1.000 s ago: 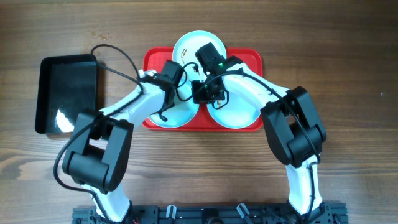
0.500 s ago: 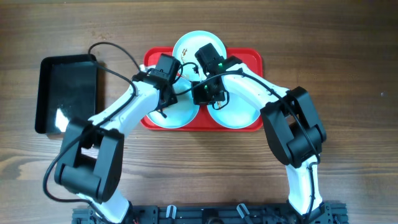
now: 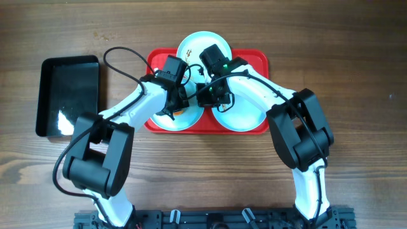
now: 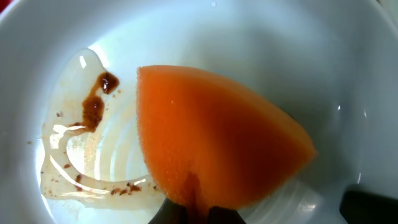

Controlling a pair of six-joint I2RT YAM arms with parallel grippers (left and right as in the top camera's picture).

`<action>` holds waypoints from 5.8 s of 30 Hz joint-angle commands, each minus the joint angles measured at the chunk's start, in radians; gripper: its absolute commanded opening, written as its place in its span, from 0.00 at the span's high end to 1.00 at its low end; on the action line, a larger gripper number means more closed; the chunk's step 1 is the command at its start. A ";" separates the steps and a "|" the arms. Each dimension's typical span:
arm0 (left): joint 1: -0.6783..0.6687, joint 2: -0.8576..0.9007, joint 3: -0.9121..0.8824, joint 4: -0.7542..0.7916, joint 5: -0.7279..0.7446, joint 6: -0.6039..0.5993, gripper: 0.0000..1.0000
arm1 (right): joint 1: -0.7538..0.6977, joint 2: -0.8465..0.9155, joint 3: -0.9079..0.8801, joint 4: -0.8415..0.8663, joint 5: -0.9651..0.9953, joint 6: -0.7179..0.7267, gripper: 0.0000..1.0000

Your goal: Clean dirty plates on tray and stack at the side

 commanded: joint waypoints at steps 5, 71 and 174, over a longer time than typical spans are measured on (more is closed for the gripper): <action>0.018 0.135 0.002 0.019 -0.063 0.017 0.96 | 0.003 0.042 -0.023 -0.058 0.041 -0.009 0.96; 0.072 0.036 -0.064 -0.085 -0.264 0.026 0.96 | 0.003 0.042 -0.023 -0.115 0.074 0.014 0.96; 0.187 -0.372 -0.017 -0.205 0.076 0.008 0.96 | 0.332 -0.236 0.353 -0.529 1.152 0.039 0.96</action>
